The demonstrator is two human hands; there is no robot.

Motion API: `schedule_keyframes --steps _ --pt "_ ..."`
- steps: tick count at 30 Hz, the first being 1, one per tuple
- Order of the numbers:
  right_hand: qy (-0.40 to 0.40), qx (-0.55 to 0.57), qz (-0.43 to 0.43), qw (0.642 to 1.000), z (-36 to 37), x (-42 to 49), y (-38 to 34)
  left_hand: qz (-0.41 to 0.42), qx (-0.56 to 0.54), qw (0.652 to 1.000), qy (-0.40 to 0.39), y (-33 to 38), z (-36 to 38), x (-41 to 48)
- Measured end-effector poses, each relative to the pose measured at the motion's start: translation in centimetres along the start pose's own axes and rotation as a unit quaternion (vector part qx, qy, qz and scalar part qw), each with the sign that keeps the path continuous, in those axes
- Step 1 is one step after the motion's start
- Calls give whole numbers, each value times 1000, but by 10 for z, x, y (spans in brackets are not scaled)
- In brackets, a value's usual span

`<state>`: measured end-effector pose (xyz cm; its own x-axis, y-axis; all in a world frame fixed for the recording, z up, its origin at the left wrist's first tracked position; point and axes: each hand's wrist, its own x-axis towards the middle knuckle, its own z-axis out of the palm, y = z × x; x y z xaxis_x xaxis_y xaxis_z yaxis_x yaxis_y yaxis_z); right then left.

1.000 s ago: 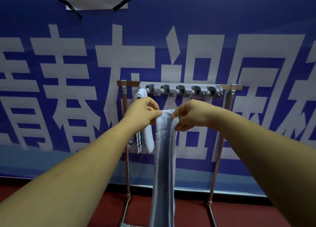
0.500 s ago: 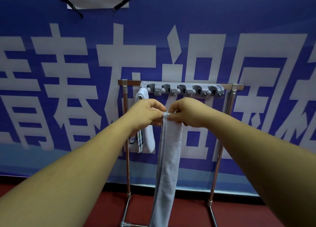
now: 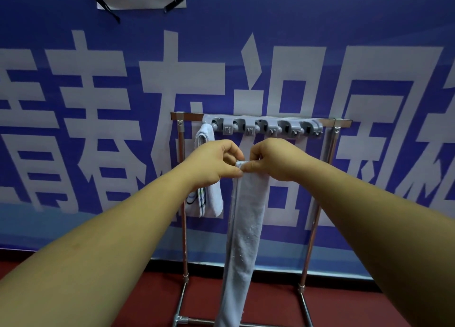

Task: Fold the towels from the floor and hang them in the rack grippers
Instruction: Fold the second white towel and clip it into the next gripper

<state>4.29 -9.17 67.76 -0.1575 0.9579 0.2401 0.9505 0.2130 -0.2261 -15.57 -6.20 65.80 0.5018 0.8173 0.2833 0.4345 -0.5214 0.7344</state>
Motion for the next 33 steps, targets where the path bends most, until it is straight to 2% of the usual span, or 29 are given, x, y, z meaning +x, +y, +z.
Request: schedule_keyframes --steps 5,10,14,17,19,23,26,33 --pt "-32 31 -2 999 -6 -4 10 -6 -8 1000 21 4 -1 -1" --pt "-78 7 0 997 -13 -13 18 -16 -44 998 29 7 -8 -2" --pt "-55 -30 -9 998 -22 -15 16 -24 -21 999 44 6 -9 -1" --pt "-30 -14 -12 999 -27 -15 10 -27 -9 997 67 6 -8 -1" --pt "-6 26 -18 999 -28 -15 8 -24 -13 996 83 8 -11 1" --pt "29 211 18 977 -31 -16 5 -14 -46 994 103 12 -20 2" --pt "70 272 30 959 -32 -16 4 -8 -63 992 107 13 -22 4" --pt "97 364 19 926 -40 -14 3 2 -143 982 120 19 -26 13"
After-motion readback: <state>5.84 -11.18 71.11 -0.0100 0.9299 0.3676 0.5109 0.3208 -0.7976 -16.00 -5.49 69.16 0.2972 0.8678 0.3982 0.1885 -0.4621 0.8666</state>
